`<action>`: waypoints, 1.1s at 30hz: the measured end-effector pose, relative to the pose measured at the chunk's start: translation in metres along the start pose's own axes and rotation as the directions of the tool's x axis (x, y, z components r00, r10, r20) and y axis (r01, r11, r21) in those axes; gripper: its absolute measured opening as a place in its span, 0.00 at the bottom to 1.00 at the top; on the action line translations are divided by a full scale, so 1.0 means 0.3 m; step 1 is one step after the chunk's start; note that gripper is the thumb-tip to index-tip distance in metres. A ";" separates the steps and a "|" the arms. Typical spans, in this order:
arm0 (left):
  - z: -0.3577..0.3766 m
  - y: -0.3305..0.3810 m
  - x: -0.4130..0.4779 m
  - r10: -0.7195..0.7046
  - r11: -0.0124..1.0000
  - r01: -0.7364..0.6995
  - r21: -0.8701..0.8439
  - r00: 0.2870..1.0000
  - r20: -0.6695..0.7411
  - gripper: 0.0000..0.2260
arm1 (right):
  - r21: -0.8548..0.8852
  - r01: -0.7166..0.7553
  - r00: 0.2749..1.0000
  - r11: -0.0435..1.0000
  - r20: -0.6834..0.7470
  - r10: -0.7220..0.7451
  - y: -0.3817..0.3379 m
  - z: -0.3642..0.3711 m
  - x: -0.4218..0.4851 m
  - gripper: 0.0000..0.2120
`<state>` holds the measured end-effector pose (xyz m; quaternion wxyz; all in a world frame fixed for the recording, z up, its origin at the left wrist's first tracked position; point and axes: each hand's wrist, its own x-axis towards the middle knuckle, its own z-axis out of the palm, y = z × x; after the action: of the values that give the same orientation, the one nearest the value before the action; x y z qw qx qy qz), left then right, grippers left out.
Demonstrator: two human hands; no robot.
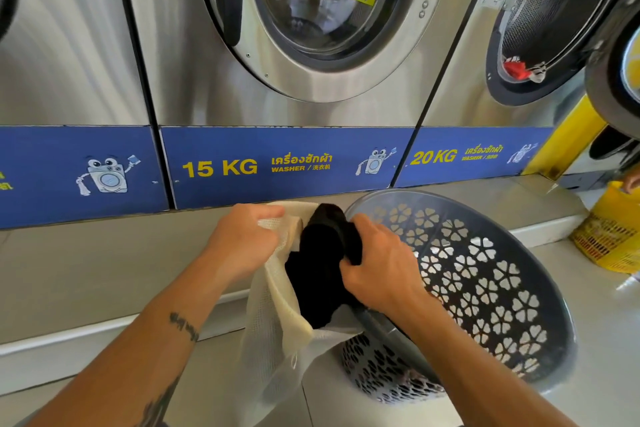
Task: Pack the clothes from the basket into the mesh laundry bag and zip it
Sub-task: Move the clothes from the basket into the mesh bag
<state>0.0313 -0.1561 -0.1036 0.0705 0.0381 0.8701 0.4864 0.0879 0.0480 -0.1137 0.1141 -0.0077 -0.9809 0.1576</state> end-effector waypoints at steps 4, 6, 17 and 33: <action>-0.011 -0.008 0.005 -0.017 0.998 0.016 -0.061 1.000 -0.018 0.25 | -0.181 0.195 0.977 0.964 0.125 -0.174 -0.104 0.053 -0.049 0.24; -0.012 -0.014 0.006 -0.028 0.997 0.026 -0.069 0.999 -0.025 0.24 | -0.276 0.308 0.907 0.910 0.373 -0.194 -0.095 0.083 -0.053 0.35; -0.012 -0.023 0.025 -0.022 1.000 0.022 -0.003 1.000 -0.006 0.24 | 0.361 -0.496 0.756 0.789 0.626 0.189 0.187 -0.017 0.006 0.42; -0.025 -0.007 -0.008 0.006 0.985 -0.006 -0.171 1.000 -0.003 0.22 | -0.056 0.261 0.912 0.964 0.341 -0.227 -0.120 0.051 -0.071 0.30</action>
<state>0.0325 -0.1638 -0.1013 0.0708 0.0339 0.8252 0.5594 0.1059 0.0079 -0.1215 -0.0345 0.1361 -0.9858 0.0918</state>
